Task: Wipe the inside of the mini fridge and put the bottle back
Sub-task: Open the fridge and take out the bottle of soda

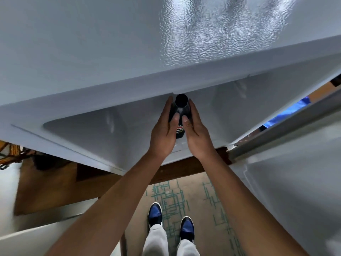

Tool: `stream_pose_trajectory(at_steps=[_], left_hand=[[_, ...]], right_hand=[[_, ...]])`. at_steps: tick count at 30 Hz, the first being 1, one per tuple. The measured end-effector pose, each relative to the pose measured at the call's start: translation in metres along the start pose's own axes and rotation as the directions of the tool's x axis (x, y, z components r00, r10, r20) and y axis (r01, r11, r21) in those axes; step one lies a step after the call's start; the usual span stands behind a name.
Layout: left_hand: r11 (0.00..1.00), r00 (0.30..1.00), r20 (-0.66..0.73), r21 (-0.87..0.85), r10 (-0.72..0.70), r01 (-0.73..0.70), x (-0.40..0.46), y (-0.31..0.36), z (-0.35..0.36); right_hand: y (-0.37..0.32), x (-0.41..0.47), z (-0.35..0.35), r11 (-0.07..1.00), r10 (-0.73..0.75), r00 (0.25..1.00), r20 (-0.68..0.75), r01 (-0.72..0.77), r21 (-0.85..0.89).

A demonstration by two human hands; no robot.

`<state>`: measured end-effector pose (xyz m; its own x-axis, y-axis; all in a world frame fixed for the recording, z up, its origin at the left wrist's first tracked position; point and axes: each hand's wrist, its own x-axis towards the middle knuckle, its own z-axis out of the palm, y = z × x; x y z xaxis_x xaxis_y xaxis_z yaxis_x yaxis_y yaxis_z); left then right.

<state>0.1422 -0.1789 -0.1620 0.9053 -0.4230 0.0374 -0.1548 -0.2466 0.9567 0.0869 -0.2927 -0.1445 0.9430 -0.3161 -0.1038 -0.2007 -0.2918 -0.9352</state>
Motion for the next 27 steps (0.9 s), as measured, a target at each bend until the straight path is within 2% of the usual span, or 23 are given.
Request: stream_pose_trajectory(at_steps=[12, 17, 27], left_hand=[[0.999, 0.994, -0.106, 0.030, 0.031, -0.028, -0.007, 0.002, 0.003], [0.998, 0.987, -0.148, 0.023, 0.066, -0.063, -0.025, 0.025, -0.001], [0.977, 0.957, -0.212, 0.118, 0.200, -0.178, -0.074, 0.083, -0.010]], right_hand=[[0.003, -0.003, -0.001, 0.994, -0.018, 1.000, -0.024, 0.021, 0.109], [-0.010, -0.020, -0.006, 0.991, -0.062, 0.998, -0.019, 0.064, 0.115], [-0.051, -0.079, -0.028, 0.972, -0.177, 0.982, -0.059, 0.184, 0.143]])
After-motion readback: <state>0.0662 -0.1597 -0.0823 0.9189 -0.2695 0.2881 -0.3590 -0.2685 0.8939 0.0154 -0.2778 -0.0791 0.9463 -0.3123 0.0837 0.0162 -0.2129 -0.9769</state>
